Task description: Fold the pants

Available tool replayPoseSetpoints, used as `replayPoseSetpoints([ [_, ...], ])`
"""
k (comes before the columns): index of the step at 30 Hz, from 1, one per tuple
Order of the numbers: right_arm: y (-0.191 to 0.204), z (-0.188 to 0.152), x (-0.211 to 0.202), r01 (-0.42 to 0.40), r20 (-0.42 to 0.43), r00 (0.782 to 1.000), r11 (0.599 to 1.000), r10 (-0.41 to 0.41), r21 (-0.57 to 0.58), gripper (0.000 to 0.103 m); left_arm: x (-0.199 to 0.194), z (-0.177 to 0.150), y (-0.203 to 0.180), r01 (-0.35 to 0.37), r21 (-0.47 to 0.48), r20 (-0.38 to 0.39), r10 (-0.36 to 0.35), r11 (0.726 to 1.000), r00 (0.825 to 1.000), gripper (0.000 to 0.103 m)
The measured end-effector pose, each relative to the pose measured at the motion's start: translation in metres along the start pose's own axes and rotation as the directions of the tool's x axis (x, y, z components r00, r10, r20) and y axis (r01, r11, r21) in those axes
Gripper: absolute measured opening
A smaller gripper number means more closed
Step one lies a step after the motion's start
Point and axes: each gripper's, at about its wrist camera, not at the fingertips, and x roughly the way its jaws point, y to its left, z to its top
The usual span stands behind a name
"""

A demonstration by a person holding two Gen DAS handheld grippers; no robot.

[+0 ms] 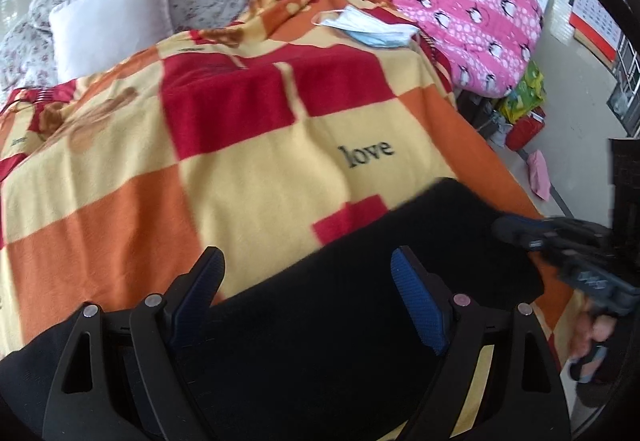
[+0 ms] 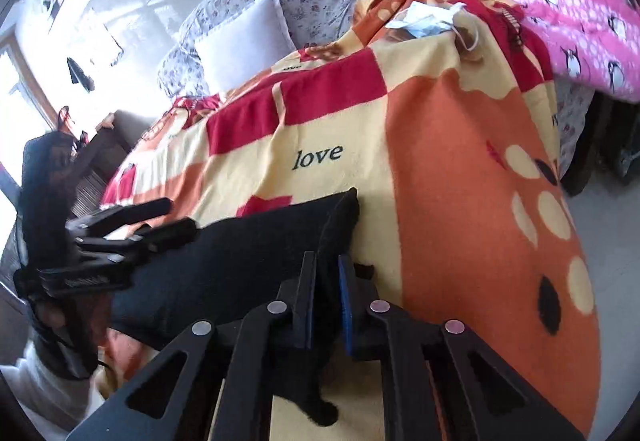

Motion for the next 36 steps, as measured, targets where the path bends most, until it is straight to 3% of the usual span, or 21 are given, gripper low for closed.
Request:
replayPoseSetpoints([
  [5,0.021,-0.006,-0.053,0.004,0.077,0.997,0.998,0.000,-0.056,0.001,-0.014,0.001,0.013,0.020,-0.051,0.033,-0.018,0.999,0.999,0.086],
  [9,0.014,-0.022,-0.044,0.066,0.014,0.998,0.997,-0.065,-0.043,0.002,-0.004,0.001,-0.003,0.036,-0.006,0.014,-0.036,0.999,0.999,0.086],
  [12,-0.010,-0.032,-0.037,0.047,-0.005,0.999,0.996,-0.046,0.079,0.017,0.006,0.002,-0.016,0.041,0.038,-0.009,-0.041,0.998,0.999,0.086],
  [14,-0.016,-0.038,-0.046,-0.021,0.031,0.999,0.993,0.017,0.118,0.060,0.016,0.002,-0.023,0.053,0.057,-0.035,-0.051,0.997,0.998,0.086],
  [16,-0.019,-0.041,-0.045,-0.078,0.053,0.996,0.987,0.071,0.140,0.072,0.022,0.002,-0.028,0.063,0.061,-0.048,-0.060,0.996,0.997,0.086],
  [18,-0.017,-0.041,-0.030,-0.111,0.025,0.994,0.983,0.109,0.144,0.071,0.031,0.001,-0.032,0.068,0.055,-0.068,-0.064,0.996,0.996,0.086],
  [19,-0.016,-0.041,-0.019,-0.129,0.017,0.992,0.980,0.128,0.149,0.065,0.034,-0.001,-0.033,0.068,0.052,-0.077,-0.064,0.996,0.995,0.086],
  [22,-0.015,-0.042,0.002,-0.162,0.019,0.987,0.971,0.161,0.177,0.018,0.039,-0.005,-0.034,0.066,0.038,-0.086,-0.063,0.997,0.994,0.086],
  [26,-0.005,-0.034,-0.009,-0.175,0.088,0.983,0.971,0.162,0.164,0.014,0.033,-0.007,-0.019,0.077,-0.010,-0.089,-0.078,0.997,0.993,0.086],
  [31,0.033,-0.012,-0.036,-0.195,0.149,0.972,0.979,0.184,0.061,0.014,-0.009,-0.016,0.017,0.021,-0.048,-0.016,-0.022,0.999,1.000,0.086],
  [36,0.101,0.006,-0.045,-0.280,0.140,0.946,0.955,0.292,-0.101,0.014,-0.069,-0.044,0.094,-0.063,-0.202,0.066,0.078,0.977,0.995,0.086],
])
